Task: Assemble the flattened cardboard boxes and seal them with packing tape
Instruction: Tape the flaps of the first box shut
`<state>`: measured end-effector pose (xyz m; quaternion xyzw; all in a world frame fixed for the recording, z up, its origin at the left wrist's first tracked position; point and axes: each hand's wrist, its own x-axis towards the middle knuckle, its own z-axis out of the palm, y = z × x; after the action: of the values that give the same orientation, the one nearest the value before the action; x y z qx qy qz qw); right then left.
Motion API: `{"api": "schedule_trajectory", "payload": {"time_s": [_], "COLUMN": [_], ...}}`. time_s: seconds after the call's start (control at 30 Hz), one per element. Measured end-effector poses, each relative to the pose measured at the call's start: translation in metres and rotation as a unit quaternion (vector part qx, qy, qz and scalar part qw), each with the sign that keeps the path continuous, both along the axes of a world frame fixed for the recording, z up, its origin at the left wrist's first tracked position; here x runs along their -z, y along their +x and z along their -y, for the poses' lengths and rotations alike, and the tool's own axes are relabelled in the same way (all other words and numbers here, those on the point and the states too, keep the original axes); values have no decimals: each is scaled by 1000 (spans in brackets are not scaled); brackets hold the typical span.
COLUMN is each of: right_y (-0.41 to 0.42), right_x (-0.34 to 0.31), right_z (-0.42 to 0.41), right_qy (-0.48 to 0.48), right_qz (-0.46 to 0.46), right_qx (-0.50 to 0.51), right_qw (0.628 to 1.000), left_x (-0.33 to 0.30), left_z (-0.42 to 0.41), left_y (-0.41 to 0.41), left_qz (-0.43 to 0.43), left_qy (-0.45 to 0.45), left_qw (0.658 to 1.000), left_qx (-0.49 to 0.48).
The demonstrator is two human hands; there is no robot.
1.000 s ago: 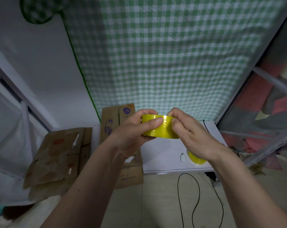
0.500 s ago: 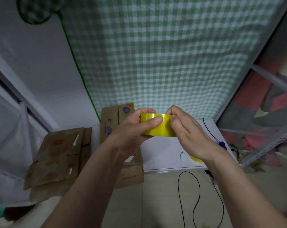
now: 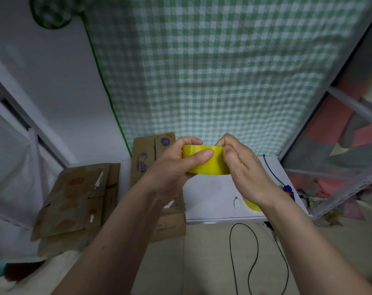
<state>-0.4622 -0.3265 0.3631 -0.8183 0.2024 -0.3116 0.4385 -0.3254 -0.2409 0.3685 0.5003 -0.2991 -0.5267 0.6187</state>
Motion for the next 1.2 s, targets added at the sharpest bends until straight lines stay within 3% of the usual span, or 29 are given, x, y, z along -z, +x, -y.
{"api": "schedule_trajectory", "payload": {"time_s": [0.37, 0.93, 1.03, 1.2], "right_y": [3, 5, 4, 7], "right_x": [0, 7, 7, 1], "right_z": [0, 6, 3, 0], "right_qy": [47, -5, 66, 94], "right_qz": [42, 31, 100, 179], "right_qx": [-5, 0, 47, 167], "right_qw": [998, 1000, 992, 965], "left_x": [0, 13, 14, 9], "left_z": [-1, 4, 6, 8], "left_y": [-1, -4, -5, -10], "left_qz": [-1, -4, -1, 110], "left_qy": [-30, -48, -52, -44], "left_qw": [999, 998, 997, 977], "left_qx": [-12, -30, -56, -176]}}
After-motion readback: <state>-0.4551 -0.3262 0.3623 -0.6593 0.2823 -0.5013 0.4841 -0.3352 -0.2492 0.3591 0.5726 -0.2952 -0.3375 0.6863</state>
